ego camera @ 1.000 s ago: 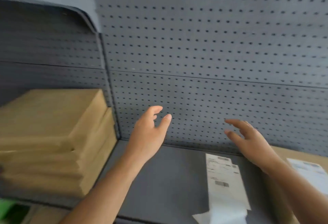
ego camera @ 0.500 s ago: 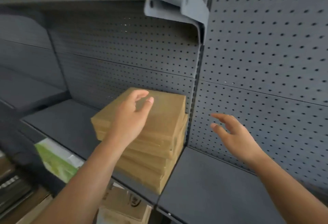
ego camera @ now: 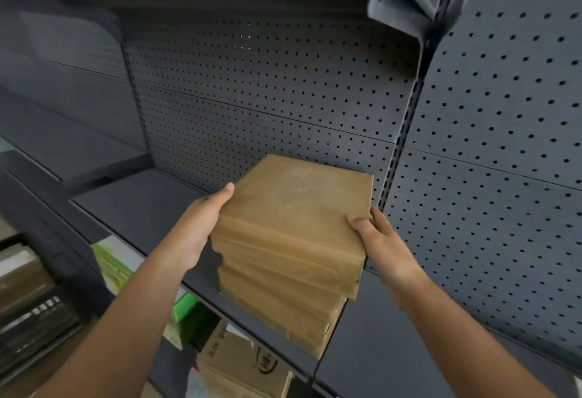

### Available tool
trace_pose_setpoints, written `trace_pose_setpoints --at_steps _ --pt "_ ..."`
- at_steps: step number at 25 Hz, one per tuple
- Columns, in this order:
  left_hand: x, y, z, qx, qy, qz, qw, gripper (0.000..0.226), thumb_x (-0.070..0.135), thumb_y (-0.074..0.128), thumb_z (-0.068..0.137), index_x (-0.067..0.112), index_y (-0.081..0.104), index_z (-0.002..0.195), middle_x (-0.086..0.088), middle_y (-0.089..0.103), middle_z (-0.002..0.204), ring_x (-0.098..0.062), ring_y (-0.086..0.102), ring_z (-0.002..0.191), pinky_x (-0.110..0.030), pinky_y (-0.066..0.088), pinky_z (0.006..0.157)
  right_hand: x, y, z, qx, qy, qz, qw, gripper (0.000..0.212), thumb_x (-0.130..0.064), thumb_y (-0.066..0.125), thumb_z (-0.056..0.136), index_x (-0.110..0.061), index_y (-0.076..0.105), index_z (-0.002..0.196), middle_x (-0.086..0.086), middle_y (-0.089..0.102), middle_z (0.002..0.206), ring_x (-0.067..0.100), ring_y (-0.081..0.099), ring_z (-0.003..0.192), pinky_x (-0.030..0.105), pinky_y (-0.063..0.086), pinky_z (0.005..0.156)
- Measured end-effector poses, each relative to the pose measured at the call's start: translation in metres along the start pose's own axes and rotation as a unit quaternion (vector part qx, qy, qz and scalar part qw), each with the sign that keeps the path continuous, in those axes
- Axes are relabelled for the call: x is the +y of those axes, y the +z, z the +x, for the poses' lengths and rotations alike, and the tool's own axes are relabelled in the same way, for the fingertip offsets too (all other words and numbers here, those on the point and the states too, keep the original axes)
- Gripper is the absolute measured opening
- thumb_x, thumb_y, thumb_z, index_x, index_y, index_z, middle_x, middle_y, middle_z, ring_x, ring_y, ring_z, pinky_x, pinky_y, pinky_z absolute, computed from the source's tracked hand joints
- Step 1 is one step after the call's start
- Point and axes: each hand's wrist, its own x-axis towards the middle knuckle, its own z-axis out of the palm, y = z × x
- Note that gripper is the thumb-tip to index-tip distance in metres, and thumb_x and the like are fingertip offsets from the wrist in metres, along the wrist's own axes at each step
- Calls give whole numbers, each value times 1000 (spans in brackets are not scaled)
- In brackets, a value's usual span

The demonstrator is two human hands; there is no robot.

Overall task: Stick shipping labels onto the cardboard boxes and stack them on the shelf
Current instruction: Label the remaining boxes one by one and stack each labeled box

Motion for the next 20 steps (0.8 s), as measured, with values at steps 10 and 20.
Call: trace_pose_setpoints --at_steps 10,20 --pt "-4 58 -50 -97 40 8 994 65 67 68 77 39 60 135 15 65 134 -14 55 131 -46 29 117 2 -73 -45 43 1 37 998 27 -32 56 97 -44 64 120 -14 76 109 11 74 96 37 56 84" --pt "-48 201 -124 -258 53 42 964 6 45 60 97 44 63 101 23 73 100 7 66 93 -21 47 79 59 -210 -154 194 47 78 977 28 -27 60 96 -51 63 110 -13 77 100 14 75 88 36 55 79"
